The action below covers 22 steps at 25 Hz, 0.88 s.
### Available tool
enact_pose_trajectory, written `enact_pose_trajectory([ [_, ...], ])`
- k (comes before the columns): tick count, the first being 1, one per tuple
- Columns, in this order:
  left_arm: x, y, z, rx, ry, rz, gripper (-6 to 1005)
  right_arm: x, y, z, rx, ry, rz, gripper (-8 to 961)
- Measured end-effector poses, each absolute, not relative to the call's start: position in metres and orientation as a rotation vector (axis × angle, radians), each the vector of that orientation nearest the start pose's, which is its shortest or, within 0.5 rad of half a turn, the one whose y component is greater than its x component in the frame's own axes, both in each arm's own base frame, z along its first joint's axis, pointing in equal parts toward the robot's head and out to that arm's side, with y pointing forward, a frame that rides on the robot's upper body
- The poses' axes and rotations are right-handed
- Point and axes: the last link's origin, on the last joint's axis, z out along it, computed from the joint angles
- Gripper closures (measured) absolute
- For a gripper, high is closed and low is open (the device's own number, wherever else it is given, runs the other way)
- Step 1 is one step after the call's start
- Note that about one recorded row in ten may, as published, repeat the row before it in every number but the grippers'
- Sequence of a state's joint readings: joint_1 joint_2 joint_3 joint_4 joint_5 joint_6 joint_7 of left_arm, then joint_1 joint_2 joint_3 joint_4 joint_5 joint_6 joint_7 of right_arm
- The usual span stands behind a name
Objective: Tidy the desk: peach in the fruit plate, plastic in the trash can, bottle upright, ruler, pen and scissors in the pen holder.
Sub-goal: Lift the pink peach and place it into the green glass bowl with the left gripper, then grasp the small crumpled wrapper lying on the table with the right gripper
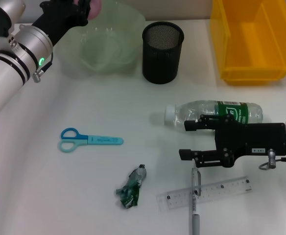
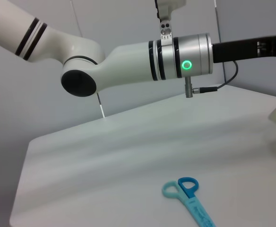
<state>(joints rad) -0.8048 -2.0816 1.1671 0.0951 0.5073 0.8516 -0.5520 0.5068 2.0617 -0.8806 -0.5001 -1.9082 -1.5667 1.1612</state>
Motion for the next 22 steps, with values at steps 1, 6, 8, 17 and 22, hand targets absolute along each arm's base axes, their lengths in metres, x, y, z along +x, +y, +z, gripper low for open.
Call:
enact_pose_trajectory([
  [1, -0.2363, 0.4390, -0.0286, -1.893, -0.617, -0.757, 798, 0.2658, 0.2993, -0.0375, -2.892, 0.449, 0.710, 183],
  [6, -0.2364, 0.4391, -0.0286, -1.893, -0.618, -0.756, 677, 0.2651, 0.3005, -0.0377, -2.891, 0.446, 0.708, 183],
  [8, -0.2364, 0.4392, -0.0285, -1.893, -0.618, -0.756, 634, 0.2649, 0.3006, -0.0378, -2.891, 0.445, 0.708, 183],
  [17, -0.2372, 0.4397, -0.0276, -1.883, -0.625, -0.758, 307, 0.2634, 0.3019, -0.0380, -2.892, 0.439, 0.708, 184],
  [22, -0.2376, 0.4399, -0.0273, -1.880, -0.629, -0.758, 167, 0.2627, 0.3026, -0.0380, -2.893, 0.435, 0.708, 184],
])
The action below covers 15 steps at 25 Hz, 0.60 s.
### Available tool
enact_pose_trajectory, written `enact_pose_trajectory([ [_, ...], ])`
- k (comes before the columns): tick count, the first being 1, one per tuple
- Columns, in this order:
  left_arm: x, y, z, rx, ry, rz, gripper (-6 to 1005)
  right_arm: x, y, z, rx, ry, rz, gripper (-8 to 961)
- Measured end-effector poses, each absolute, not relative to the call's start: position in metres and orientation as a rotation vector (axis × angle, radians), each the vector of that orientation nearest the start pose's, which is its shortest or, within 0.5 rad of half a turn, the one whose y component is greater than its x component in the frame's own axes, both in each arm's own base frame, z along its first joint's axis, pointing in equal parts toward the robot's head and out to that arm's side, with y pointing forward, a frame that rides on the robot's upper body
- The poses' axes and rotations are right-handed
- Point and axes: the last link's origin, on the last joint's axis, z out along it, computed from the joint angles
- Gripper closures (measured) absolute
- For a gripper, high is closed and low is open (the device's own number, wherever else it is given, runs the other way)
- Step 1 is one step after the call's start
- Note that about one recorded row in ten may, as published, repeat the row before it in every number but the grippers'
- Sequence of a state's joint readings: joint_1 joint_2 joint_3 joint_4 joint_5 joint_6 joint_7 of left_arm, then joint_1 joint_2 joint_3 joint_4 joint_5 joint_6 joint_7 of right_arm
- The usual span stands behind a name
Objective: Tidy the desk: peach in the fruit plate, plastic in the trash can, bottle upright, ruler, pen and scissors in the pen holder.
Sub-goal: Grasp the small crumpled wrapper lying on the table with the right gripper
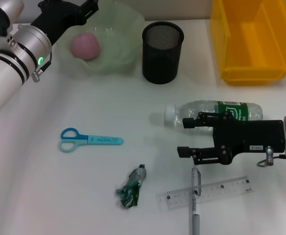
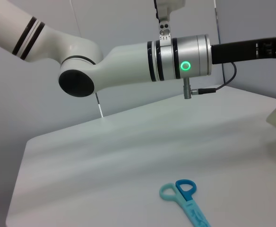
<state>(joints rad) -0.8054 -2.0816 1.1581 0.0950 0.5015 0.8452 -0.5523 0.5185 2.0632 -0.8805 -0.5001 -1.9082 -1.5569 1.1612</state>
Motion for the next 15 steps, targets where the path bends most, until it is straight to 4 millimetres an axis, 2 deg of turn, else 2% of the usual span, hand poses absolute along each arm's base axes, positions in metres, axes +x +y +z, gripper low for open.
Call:
enact_pose_trajectory([
  [15, -0.2338, 0.4320, -0.0313, -1.939, -0.640, -0.818, 167, 0.2622, 0.3031, -0.0380, -2.894, 0.433, 0.709, 184],
])
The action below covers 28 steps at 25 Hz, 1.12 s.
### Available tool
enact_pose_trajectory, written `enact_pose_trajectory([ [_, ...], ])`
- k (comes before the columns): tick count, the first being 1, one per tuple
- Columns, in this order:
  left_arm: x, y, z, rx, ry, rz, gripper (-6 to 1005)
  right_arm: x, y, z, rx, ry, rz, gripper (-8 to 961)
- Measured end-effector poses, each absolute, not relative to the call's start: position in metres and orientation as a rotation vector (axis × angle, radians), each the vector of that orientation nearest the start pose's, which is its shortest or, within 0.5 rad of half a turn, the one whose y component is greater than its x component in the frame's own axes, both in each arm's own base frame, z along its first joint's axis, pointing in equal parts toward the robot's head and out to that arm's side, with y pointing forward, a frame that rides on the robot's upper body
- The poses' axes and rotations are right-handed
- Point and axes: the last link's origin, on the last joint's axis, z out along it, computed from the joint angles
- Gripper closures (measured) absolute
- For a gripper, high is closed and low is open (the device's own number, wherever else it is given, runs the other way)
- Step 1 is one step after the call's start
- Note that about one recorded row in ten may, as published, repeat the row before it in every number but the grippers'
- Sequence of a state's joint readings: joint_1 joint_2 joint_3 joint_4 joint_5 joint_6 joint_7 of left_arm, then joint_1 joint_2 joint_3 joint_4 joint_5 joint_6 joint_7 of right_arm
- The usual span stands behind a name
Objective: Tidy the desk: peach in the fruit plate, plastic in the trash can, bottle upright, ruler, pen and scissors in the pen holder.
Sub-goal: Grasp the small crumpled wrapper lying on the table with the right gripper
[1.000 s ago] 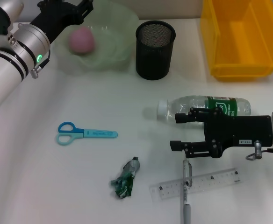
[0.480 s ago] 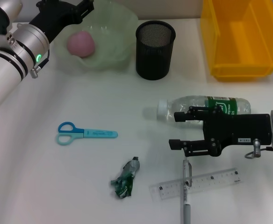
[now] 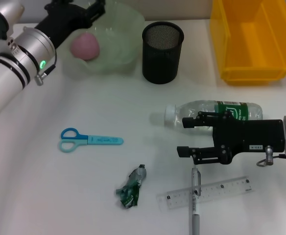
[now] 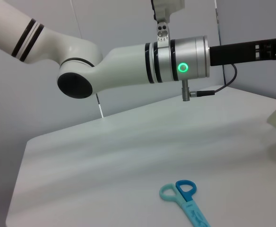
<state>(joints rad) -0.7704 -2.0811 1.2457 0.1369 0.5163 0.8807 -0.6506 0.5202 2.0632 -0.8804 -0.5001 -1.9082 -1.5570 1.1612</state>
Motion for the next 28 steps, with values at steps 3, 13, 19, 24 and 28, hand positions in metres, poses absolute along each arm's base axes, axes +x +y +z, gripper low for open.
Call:
enact_pose_trajectory([
  [3, -0.232, 0.427, -0.032, -1.978, -0.649, -0.851, 167, 0.263, 0.303, -0.038, -2.893, 0.435, 0.708, 184],
  [13, -0.228, 0.369, -0.012, -2.342, -0.631, -1.097, 167, 0.264, 0.303, -0.039, -2.885, 0.446, 0.703, 184],
  [19, -0.246, 0.339, 0.001, -2.525, -0.616, -1.081, 167, 0.263, 0.305, -0.038, -2.883, 0.444, 0.700, 184],
  [24, -0.264, 0.310, 0.005, -2.684, -0.558, -1.006, 167, 0.262, 0.306, -0.038, -2.887, 0.445, 0.697, 184],
  [28, -0.269, 0.298, 0.003, -2.778, -0.537, -0.955, 167, 0.263, 0.305, -0.037, -2.887, 0.448, 0.698, 184],
])
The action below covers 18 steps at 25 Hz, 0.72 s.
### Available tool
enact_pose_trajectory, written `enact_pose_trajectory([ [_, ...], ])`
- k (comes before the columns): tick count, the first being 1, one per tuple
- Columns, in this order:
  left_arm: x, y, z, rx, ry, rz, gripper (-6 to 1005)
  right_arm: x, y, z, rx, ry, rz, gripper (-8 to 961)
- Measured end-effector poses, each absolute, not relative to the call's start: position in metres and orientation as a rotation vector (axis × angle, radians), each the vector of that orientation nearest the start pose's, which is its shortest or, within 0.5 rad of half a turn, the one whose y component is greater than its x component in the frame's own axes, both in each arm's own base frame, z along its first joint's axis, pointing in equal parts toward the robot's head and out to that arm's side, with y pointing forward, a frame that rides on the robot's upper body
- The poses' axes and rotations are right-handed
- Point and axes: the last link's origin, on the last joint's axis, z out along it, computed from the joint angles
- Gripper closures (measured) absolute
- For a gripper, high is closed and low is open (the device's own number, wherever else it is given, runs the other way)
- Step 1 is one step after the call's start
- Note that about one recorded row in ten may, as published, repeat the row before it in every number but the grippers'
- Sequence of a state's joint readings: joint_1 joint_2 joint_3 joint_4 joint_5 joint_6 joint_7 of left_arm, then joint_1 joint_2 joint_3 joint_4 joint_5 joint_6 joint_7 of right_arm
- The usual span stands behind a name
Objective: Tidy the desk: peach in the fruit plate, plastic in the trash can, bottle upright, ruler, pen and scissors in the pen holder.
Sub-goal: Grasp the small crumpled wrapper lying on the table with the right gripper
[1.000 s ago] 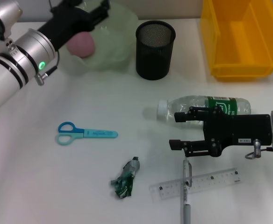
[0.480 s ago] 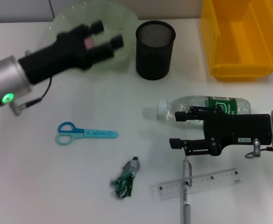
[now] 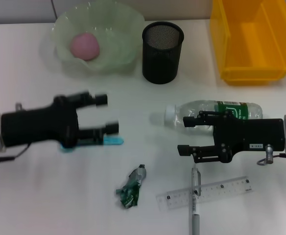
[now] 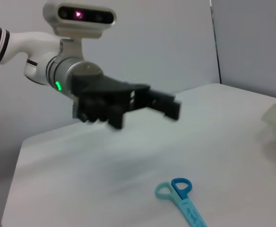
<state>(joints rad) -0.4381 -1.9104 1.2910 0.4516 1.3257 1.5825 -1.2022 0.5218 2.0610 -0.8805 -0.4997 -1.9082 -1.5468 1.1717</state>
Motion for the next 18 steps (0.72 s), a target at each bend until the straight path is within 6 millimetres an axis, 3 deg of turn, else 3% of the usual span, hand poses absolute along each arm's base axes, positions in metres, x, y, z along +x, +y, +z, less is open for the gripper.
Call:
enact_pose_trajectory([
  [4, -0.271, 0.289, -0.004, -2.862, -0.532, -0.911, 167, 0.264, 0.304, -0.038, -2.887, 0.453, 0.702, 184],
  [18, -0.274, 0.282, -0.007, -2.871, -0.545, -0.914, 167, 0.264, 0.302, -0.039, -2.890, 0.455, 0.703, 184],
])
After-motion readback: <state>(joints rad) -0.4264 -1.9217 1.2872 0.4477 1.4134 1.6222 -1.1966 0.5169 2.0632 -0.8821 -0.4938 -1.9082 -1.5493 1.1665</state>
